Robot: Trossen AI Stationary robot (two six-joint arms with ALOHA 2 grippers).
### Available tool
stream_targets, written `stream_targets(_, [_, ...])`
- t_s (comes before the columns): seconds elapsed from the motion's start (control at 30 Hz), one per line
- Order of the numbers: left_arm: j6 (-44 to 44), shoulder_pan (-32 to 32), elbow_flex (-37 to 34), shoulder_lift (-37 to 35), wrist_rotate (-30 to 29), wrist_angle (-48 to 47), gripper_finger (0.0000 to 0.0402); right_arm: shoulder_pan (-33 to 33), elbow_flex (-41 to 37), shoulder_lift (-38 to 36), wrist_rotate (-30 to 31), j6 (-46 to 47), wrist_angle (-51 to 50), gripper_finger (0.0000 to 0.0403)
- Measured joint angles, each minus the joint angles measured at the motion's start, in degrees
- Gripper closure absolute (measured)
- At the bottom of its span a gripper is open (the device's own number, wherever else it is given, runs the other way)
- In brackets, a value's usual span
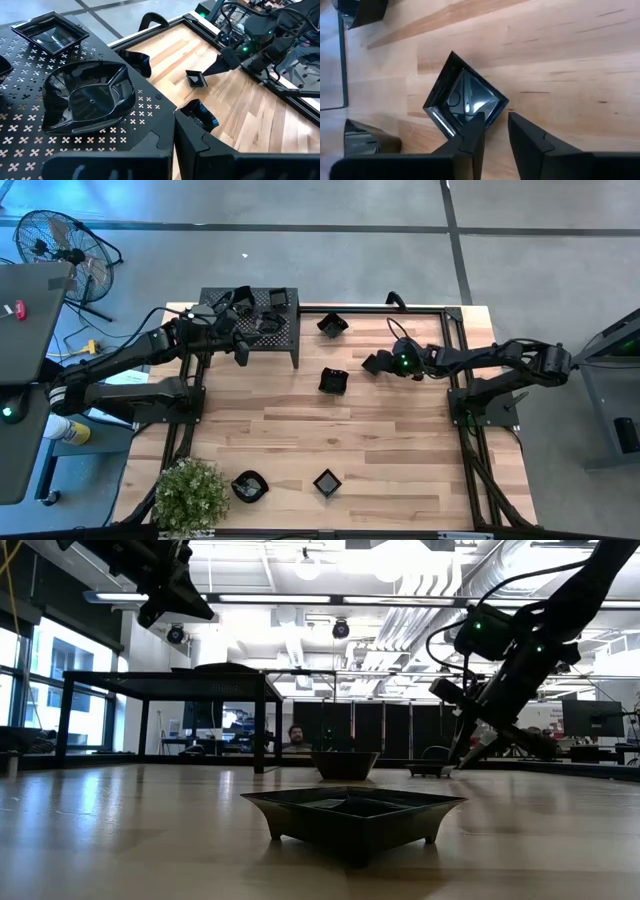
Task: Pick & Place Mini shaped plates
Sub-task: Stack the square plate on top of the other square plates on the shelf
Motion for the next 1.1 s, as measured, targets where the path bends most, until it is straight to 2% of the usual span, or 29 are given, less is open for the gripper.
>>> stream_targets(0.23, [0.2, 0.0, 0.0, 0.0, -0.2, 0.0, 0.0401, 0.0, 0.0, 4.0, -1.0, -0.2, 4.0, 0.0371])
stream_targets(0.37, [0.0, 0.0, 0.0, 0.0, -0.2, 0.0, 0.0401, 0.2, 0.0, 4.9, 0.7, -0.1, 6.7, 0.0395])
stream_targets(0.7, [-0.4, 0.0, 0.0, 0.0, 0.5, 0.2, 0.0401, 0.2, 0.1, 0.1, -0.7, -4.7, 5.5, 0.0401])
stream_targets(0.87, [-1.7, 0.0, 0.0, 0.0, 0.5, 0.6, 0.0401, 0.4, 0.1, 0.0, -2.6, 0.0, 4.7, 0.0360])
stream_targets(1.0, [-1.7, 0.0, 0.0, 0.8, 0.4, 1.7, 0.0401, 0.6, 0.1, 1.6, -1.5, 1.1, 4.8, 0.0310])
stream_targets(1.1, [-1.7, 0.0, 0.0, 2.0, 0.5, 2.3, 0.0401, 0.6, 0.1, 3.5, -0.4, 1.5, 6.4, 0.0292])
